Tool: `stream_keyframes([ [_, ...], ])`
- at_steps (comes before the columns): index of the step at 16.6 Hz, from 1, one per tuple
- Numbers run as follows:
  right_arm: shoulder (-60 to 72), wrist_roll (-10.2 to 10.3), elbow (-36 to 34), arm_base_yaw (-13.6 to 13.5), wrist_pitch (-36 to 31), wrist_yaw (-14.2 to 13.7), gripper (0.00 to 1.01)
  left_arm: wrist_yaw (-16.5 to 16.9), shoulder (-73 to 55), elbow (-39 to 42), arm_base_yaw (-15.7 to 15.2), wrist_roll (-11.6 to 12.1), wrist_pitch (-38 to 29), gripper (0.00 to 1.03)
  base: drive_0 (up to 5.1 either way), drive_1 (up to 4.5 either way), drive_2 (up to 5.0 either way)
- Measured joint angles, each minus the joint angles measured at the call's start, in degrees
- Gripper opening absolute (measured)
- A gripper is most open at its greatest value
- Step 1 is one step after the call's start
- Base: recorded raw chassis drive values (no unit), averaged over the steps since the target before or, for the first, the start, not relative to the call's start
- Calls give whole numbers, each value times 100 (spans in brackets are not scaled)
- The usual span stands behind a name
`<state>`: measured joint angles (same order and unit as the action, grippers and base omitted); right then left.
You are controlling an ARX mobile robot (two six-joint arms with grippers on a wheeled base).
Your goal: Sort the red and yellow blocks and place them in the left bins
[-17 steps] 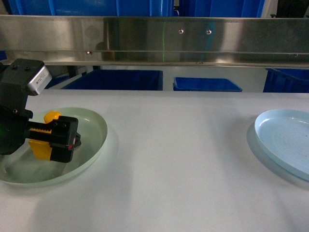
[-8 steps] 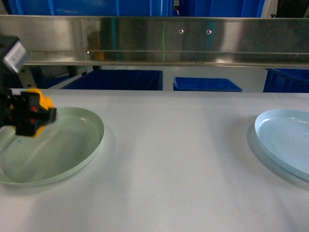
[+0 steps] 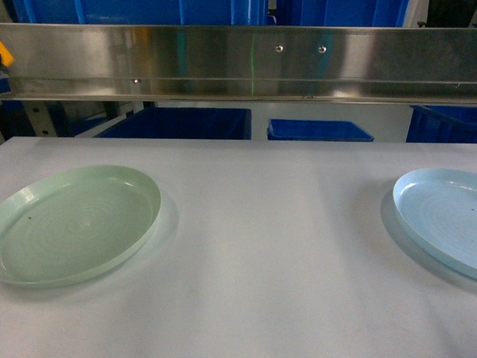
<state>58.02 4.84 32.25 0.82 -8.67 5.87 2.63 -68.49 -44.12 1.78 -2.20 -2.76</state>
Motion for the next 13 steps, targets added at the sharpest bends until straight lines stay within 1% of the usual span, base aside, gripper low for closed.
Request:
stream_keyframes([
  [2,0,0,0,0,0,0,29,-13,654,0,0,-225,466,29,0,0,0],
  [3,0,0,0,0,0,0,29,-50,833,0,-4,-278,560,29,0,0,0],
  [4,0,0,0,0,0,0,29,-142,879,0,-9,-302,490,29,0,0,0],
  [7,0,0,0,0,0,0,29,-168,734,26,-63,-315,326,29,0,0,0],
  [8,0,0,0,0,0,0,29,-170,680,46,-120,-273,221,29,0,0,0],
  [10,0,0,0,0,0,0,29,-85,616,57,-264,-221,199,29,0,0,0],
  [13,0,0,0,-2,0,-2,29,131,551,57,-459,-184,195,29,0,0,0],
])
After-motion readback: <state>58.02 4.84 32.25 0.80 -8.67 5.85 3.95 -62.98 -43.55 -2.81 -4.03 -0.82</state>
